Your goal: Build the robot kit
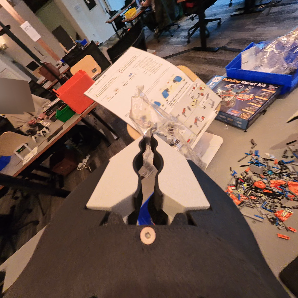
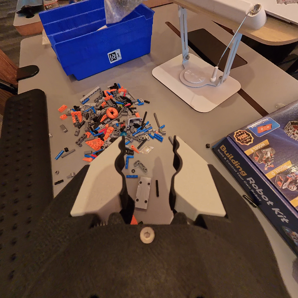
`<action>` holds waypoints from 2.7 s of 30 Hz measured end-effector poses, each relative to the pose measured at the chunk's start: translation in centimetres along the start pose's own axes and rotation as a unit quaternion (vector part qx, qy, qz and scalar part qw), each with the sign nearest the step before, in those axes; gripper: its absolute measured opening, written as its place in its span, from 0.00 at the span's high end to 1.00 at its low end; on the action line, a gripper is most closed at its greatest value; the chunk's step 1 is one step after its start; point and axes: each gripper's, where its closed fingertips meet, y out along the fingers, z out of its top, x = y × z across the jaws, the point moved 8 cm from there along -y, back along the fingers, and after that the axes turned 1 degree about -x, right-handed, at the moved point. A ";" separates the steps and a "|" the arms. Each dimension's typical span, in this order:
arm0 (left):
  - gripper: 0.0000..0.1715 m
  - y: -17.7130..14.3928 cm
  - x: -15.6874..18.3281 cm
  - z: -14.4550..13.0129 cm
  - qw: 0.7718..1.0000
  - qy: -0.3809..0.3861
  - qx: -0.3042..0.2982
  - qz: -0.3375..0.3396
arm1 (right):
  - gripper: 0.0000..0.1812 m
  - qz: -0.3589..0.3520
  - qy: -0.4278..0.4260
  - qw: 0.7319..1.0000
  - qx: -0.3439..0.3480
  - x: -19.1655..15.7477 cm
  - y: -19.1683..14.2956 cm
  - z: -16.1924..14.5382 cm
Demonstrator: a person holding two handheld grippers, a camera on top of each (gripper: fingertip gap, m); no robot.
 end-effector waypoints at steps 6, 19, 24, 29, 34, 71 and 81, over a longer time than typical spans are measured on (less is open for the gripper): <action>0.98 -0.5 -0.7 -3.7 0.999 -0.015 -0.024 0.018 | 0.68 -0.004 0.006 1.000 0.005 0.4 -0.5 -0.2; 0.98 4.5 4.7 -21.6 0.976 -0.157 -0.151 -0.031 | 0.68 -0.005 0.019 1.000 -0.013 1.1 -0.9 -1.4; 0.98 6.2 6.9 -25.0 0.962 -0.200 -0.173 -0.073 | 0.68 -0.004 0.022 0.999 -0.034 1.2 -0.7 -2.1; 0.97 7.7 8.3 -26.4 0.954 -0.226 -0.167 -0.101 | 0.67 0.002 0.018 0.999 -0.046 1.1 -0.4 -2.4; 0.91 9.6 8.9 -26.6 0.955 -0.221 -0.184 -0.075 | 0.66 0.005 0.011 0.999 -0.052 0.7 0.0 -2.4; 0.70 9.0 25.7 -15.7 0.973 0.036 -0.104 -0.202 | 0.81 0.067 -0.042 0.990 -0.117 -3.8 7.4 -1.0; 0.79 16.7 33.5 -21.4 0.920 0.067 -0.203 -0.328 | 0.81 0.063 -0.039 0.993 -0.097 -3.4 6.1 -1.2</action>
